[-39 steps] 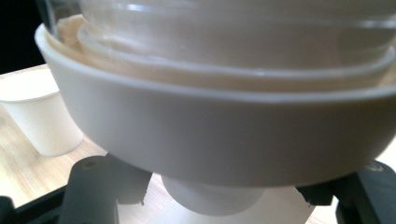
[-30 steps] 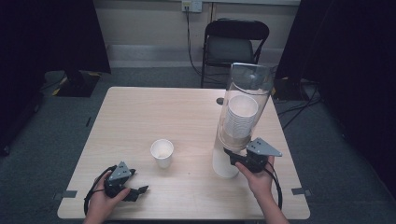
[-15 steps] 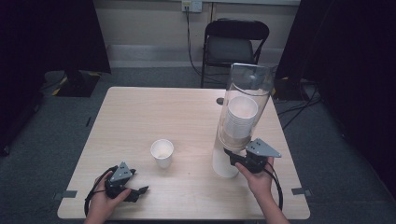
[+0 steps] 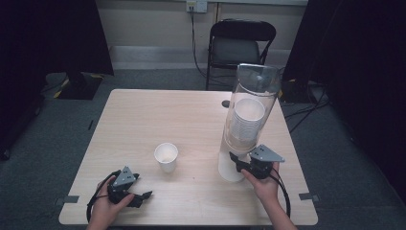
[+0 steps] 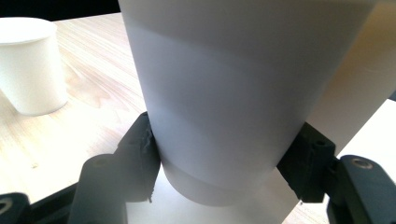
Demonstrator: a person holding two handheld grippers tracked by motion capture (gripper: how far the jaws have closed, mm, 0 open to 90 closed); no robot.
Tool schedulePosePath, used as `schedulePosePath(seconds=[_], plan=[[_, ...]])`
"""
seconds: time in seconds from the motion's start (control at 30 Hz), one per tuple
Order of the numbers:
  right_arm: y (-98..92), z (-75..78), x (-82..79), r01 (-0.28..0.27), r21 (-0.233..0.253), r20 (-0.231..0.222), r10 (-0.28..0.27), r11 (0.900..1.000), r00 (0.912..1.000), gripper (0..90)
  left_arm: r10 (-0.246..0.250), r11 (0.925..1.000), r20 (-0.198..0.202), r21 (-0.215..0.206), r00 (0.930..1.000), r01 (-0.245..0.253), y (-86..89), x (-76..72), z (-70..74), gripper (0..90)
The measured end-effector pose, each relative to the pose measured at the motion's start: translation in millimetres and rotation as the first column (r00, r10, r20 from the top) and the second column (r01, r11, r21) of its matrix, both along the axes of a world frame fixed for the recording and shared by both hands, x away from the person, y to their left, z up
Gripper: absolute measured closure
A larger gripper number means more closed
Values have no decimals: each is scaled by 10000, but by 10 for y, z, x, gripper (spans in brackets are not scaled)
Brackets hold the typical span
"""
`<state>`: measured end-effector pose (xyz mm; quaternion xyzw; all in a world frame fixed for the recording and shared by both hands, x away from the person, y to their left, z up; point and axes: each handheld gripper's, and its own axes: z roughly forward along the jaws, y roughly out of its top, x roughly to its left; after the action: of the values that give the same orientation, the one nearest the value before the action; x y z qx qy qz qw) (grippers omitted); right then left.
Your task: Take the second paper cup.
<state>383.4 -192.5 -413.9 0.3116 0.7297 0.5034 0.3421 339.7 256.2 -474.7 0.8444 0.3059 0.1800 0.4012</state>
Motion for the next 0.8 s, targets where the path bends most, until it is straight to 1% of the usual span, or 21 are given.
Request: schedulePosePath(seconds=[0.03,0.17,0.2,0.23,0.27,0.3,0.33,0.37,0.4,0.43,0.47,0.5,0.53,0.57,0.6,0.63,0.67,0.7,0.8], plan=[[5,-12,-4,23,49,30,-24,10000,10000,371,14,10000,7,-23,10000,-14,-2,-1,-2,153],[3,6,-12,36,-82,-76,-37,10000,10000,371,3,10000,5,-8,10000,-3,-1,0,-1,153],[1,-2,-10,72,-330,-190,-78,9994,9998,375,12,10000,-3,-24,10000,-12,-2,1,-1,153],[-8,-119,20,231,-1110,-805,-321,9935,9962,375,12,10000,-3,-24,10000,-12,-2,1,-1,153],[-55,-360,38,364,-1663,-1598,-633,9854,9851,374,7,10000,-16,23,10000,-7,0,-3,1,153],[-112,-434,-11,509,-1279,-1317,-678,9905,9890,373,14,10000,21,4,10000,-14,-1,-5,1,153],[-137,-412,-51,466,-756,-1284,-561,9960,9901,372,10,10000,43,25,10000,-10,2,-4,2,155],[-150,-382,-44,416,-999,-1372,-552,9941,9890,371,-10,10000,43,33,10000,10,3,-3,3,154],[-178,-339,-30,341,-1383,-1397,-536,9898,9887,369,51,10000,-12,-50,10000,-51,-1,-7,1,154],[-226,-294,-21,409,-1514,-1474,-634,9876,9870,368,30,10000,11,1,10000,-30,0,-6,2,154],[-277,-280,-15,472,-1614,-1477,-714,9858,9864,367,66,9999,-21,-76,10000,-66,-2,-4,0,154],[-331,-279,-15,453,-1447,-1684,-697,9884,9832,367,63,9999,-19,-78,10000,-63,-3,1,-1,153],[-370,-281,-28,537,-1391,-1717,-774,9888,9821,366,93,9999,-17,-131,10000,-93,-6,4,-3,153],[-409,-289,-34,593,-1398,-1675,-826,9884,9824,365,82,9999,-17,-103,10000,-82,-6,5,-3,153],[-437,-302,-38,603,-1392,-1851,-858,9884,9790,365,92,9999,-17,-125,10000,-92,-7,5,-3,153],[-454,-312,-47,568,-1464,-1949,-851,9876,9771,364,91,9999,-12,-120,10000,-91,-6,5,-3,153],[-474,-312,-60,601,-1613,-1932,-913,9851,9769,364,94,9999,-20,-123,10000,-94,-7,5,-3,153],[-503,-308,-68,568,-1545,-1968,-870,9864,9766,363,97,9999,-13,-124,10000,-97,-7,4,-4,153],[-640,-298,-79,891,-1232,-2076,-1134,9884,9716,360,94,9999,-12,-124,10000,-94,-7,5,-3,153]])
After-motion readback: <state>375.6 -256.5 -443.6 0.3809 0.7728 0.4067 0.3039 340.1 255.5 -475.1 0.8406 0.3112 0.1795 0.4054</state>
